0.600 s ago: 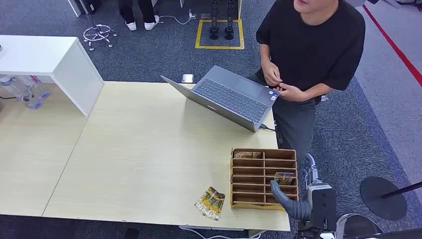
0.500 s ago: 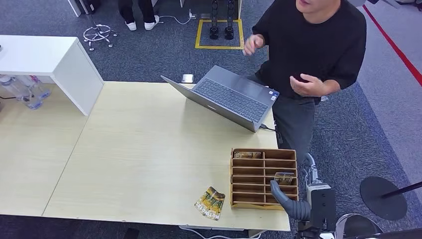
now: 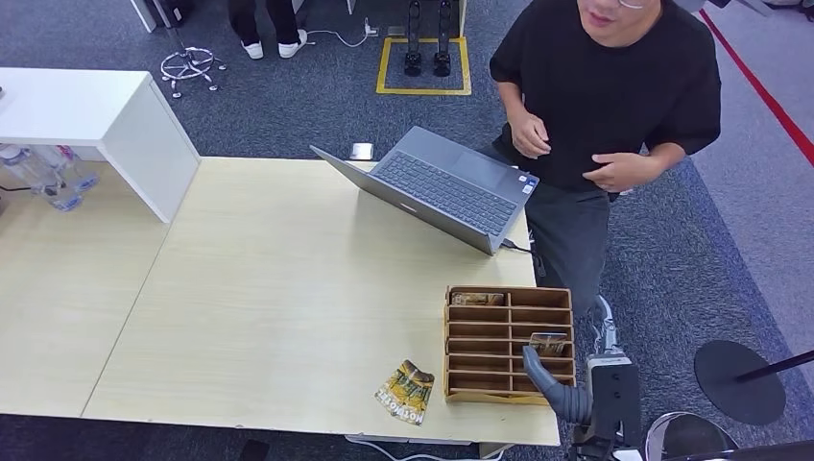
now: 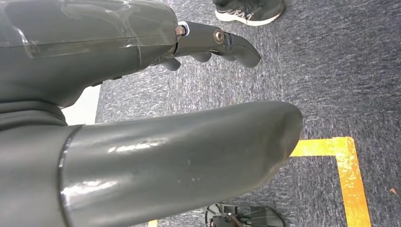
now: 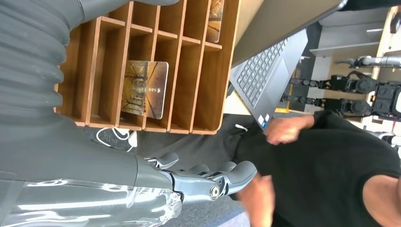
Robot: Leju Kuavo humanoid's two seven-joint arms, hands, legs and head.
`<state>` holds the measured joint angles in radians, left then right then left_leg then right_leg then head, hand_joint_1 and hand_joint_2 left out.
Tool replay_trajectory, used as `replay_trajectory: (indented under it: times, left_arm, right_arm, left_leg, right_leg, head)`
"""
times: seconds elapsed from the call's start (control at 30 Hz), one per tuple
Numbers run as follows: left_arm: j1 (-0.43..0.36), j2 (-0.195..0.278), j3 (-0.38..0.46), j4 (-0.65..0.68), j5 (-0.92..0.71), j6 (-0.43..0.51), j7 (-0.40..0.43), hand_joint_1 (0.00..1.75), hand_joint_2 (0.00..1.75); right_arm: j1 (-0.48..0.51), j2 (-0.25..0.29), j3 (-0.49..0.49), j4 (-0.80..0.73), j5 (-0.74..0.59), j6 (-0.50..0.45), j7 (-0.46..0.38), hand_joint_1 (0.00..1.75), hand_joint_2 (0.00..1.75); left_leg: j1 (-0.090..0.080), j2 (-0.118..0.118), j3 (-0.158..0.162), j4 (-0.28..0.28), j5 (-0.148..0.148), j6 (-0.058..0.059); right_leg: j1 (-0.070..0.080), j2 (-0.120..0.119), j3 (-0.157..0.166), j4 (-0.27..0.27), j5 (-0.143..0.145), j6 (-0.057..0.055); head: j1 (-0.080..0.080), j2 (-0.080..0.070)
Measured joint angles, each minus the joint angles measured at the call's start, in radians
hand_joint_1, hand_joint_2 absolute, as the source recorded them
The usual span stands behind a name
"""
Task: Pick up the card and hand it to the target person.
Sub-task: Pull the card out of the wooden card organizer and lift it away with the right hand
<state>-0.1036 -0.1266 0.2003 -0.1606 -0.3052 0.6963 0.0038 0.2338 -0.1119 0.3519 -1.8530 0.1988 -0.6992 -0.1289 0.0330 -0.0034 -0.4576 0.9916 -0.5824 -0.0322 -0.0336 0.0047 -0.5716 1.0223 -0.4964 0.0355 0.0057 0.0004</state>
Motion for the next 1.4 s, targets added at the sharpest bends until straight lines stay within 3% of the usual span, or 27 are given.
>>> replay_trajectory:
  times: [0.77,0.8,0.93,1.0,1.2,1.4]
  left_arm:
    - [0.000,0.000,0.000,0.000,0.005,0.001,-0.004,0.00,0.00]
    - [0.000,0.000,0.000,0.000,0.005,0.001,-0.004,0.00,0.00]
    - [0.000,0.000,0.000,0.000,0.005,0.001,-0.004,0.00,0.00]
    - [0.000,0.000,0.000,0.000,0.005,0.001,-0.003,0.00,0.00]
    - [0.000,0.000,0.000,0.000,0.004,0.000,0.005,0.00,0.00]
    - [0.000,0.000,0.000,0.000,0.002,-0.002,0.009,0.00,0.00]
  right_arm:
    - [0.002,0.030,-0.032,0.006,0.062,0.000,0.020,0.03,1.75]
    - [0.002,0.030,-0.032,0.008,0.099,0.000,0.036,0.10,1.75]
    - [-0.005,0.022,-0.032,0.016,0.345,0.000,0.171,1.34,1.75]
    - [-0.014,0.005,-0.030,0.018,0.461,0.000,0.248,1.40,1.75]
    - [-0.052,-0.072,-0.013,0.019,0.724,0.015,0.464,1.28,1.75]
    - [-0.092,-0.154,0.038,0.019,0.880,0.049,0.584,1.31,1.75]
  left_leg:
    - [0.000,0.000,0.000,0.000,0.000,0.000]
    - [0.000,0.000,0.000,0.000,0.000,0.000]
    - [0.000,0.000,0.000,0.000,0.000,0.000]
    - [0.000,0.000,0.000,0.000,0.000,0.000]
    - [0.000,0.000,0.000,0.000,0.000,0.000]
    - [0.000,0.000,0.000,0.000,0.000,0.000]
  right_leg:
    - [0.000,0.000,0.000,0.000,0.000,0.000]
    - [0.000,0.000,0.000,0.000,0.000,0.000]
    - [0.000,0.000,0.000,0.000,0.000,0.000]
    - [0.000,0.000,0.000,0.000,0.000,0.000]
    - [0.000,0.000,0.000,0.000,0.000,0.000]
    - [0.000,-0.001,0.000,0.000,0.000,0.000]
  head:
    - [0.000,0.000]
    - [0.000,0.000]
    - [0.000,0.000]
    - [0.000,0.000]
    - [0.000,0.000]
    - [0.000,0.000]
